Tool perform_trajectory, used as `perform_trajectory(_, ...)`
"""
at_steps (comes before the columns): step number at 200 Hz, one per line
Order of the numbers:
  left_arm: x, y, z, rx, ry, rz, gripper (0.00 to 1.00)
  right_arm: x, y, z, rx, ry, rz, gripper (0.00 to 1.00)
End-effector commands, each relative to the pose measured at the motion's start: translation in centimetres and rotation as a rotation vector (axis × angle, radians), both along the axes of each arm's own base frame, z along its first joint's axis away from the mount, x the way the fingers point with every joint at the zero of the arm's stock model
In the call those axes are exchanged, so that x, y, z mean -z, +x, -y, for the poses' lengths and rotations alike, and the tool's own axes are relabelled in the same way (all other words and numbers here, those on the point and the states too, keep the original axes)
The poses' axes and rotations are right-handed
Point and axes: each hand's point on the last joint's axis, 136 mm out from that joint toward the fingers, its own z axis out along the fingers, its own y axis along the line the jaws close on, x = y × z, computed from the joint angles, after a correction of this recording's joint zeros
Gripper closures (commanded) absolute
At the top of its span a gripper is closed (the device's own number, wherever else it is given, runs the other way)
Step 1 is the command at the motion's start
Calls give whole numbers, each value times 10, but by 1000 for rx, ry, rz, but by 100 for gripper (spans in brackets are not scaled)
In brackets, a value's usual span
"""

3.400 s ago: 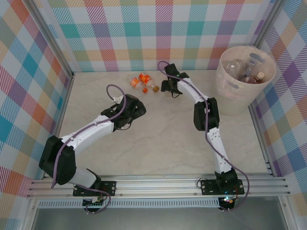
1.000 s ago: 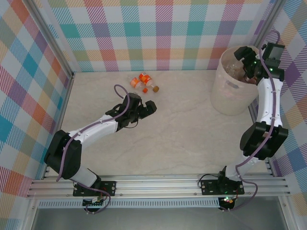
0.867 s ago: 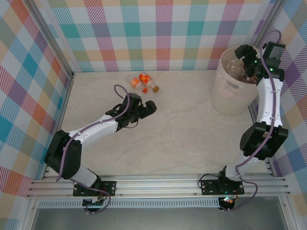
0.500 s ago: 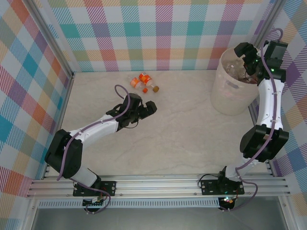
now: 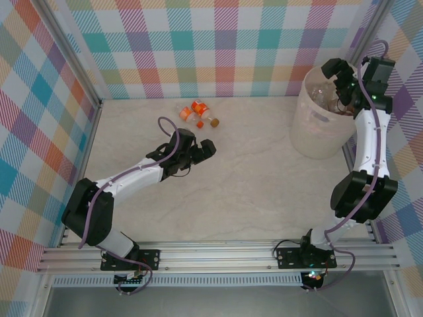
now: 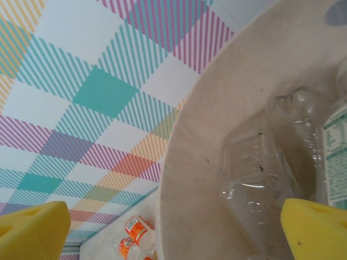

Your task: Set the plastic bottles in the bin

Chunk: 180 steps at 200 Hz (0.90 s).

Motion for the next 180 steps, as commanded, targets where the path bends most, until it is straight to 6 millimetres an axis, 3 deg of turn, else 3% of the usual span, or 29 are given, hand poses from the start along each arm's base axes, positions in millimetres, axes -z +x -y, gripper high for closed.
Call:
perform_trajectory(1,-5,3,-8,-21,24,7,0,-16,-10,-2,-4,-50,50,0)
perform_trajectory(31,-9,5,-12,-35,42,11,0,-26,-21,-19,-76,-31,79,0)
perform_trajectory(70,-17,12,-25,-89,105,17,0,-39,-39,-59,-180,-44,132,0)
perform_trajectory(130,-18,36,-40,-165,180,-39,0,-47,-71,-151,-414,-114,216,0)
perform_trajectory(180,-4,71,-50,-229,243,-75,0,-28,-99,-215,-588,-103,210,0)
